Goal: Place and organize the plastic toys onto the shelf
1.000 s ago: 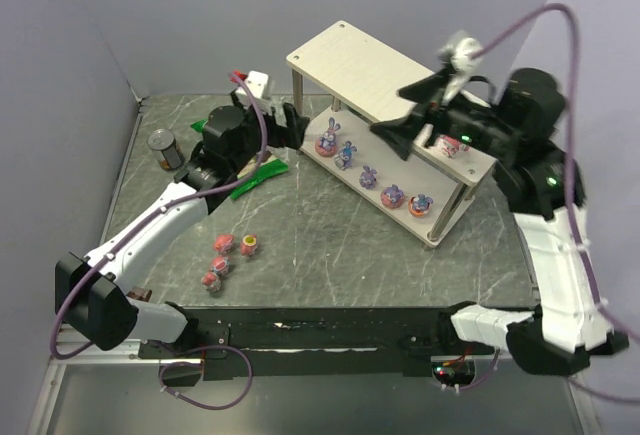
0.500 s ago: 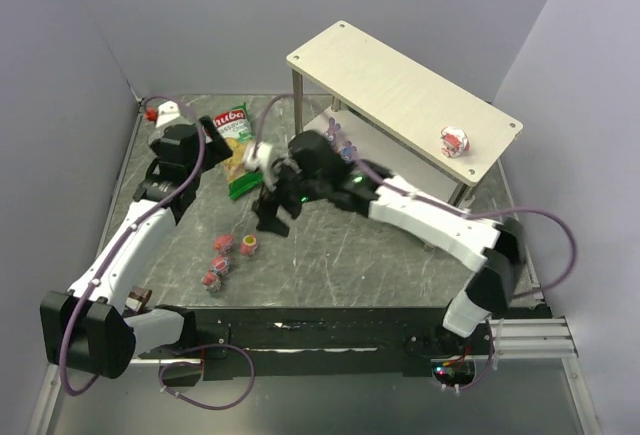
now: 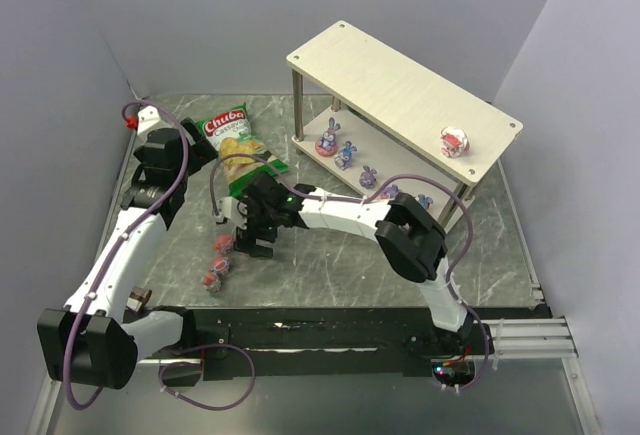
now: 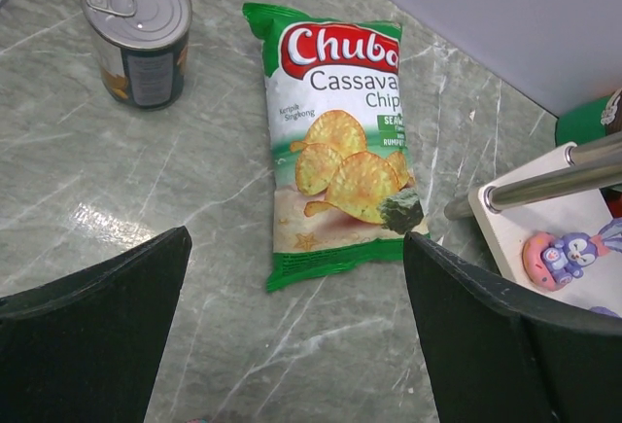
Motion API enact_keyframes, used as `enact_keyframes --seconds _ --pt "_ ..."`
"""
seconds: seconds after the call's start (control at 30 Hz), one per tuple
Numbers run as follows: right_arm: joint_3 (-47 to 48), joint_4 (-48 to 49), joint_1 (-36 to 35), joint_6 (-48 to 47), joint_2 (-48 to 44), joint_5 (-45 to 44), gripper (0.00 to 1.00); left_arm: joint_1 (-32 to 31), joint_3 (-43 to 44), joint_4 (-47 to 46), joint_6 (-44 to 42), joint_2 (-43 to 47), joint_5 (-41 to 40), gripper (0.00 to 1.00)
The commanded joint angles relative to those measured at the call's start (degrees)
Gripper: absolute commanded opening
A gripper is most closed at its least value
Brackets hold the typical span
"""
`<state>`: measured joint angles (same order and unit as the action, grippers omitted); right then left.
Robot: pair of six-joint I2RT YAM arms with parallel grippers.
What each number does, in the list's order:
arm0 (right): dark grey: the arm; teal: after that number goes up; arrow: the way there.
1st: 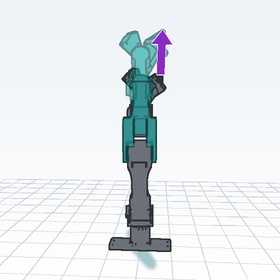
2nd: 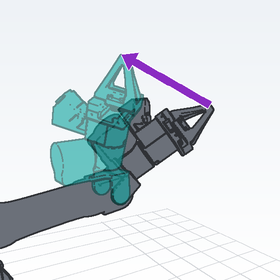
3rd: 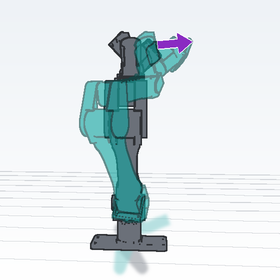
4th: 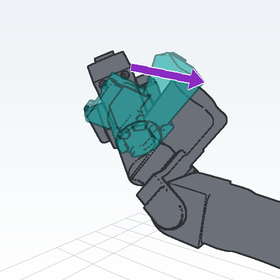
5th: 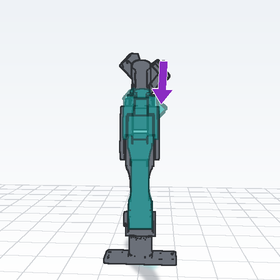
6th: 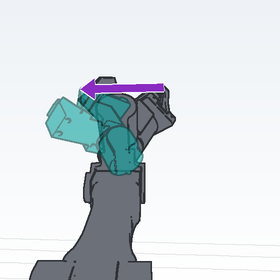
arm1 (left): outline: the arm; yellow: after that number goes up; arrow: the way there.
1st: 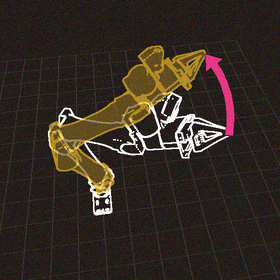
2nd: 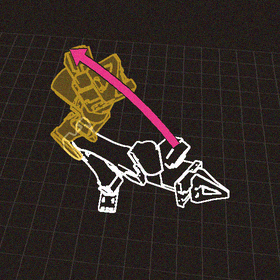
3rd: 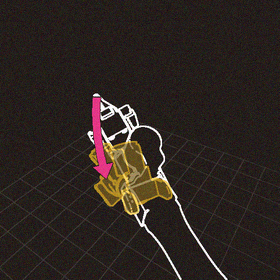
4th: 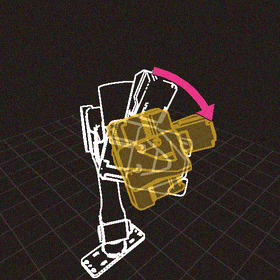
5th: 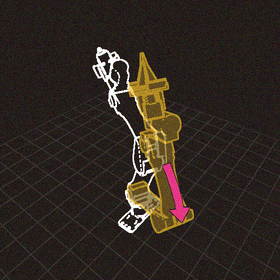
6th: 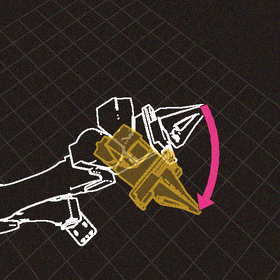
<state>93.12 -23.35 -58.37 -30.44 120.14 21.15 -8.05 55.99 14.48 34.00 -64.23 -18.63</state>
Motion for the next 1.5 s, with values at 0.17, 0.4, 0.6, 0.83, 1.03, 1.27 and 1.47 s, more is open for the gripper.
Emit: enact_keyframes --seconds 0.17,0.4,0.6,0.83,1.03,1.27,1.47 --pt "1.45 9.99 -1.04 -6.13 3.69 -1.63 0.93 0.23 2.90 -1.30 -1.13 -1.43 2.72 0.96" --pt "2.24 8.51 -1.22 -3.67 5.28 -5.32 0.77 0.23 3.25 -1.38 -1.57 -1.87 3.78 0.96" --pt "3.12 5.43 -1.40 0.10 4.76 -8.04 0.25 0.23 2.46 -2.35 -0.95 -1.87 5.18 0.96" --pt "9.97 -4.85 -0.96 13.89 5.99 -17.69 0.09 0.23 1.67 -2.88 -0.42 -1.25 6.24 0.96" --pt "4.27 -6.88 -0.78 26.99 1.69 -28.69 0.12 0.23 0.88 -3.58 0.10 -0.90 7.12 0.96" --pt "-1.18 -5.74 0.09 38.77 2.91 -37.49 0.17 -0.03 0.44 -4.20 0.54 -1.25 7.82 0.96" --pt "-6.37 -0.21 1.33 40.19 0.01 -33.98 0.61 -0.65 0.97 -4.20 0.02 -1.78 7.56 0.96"
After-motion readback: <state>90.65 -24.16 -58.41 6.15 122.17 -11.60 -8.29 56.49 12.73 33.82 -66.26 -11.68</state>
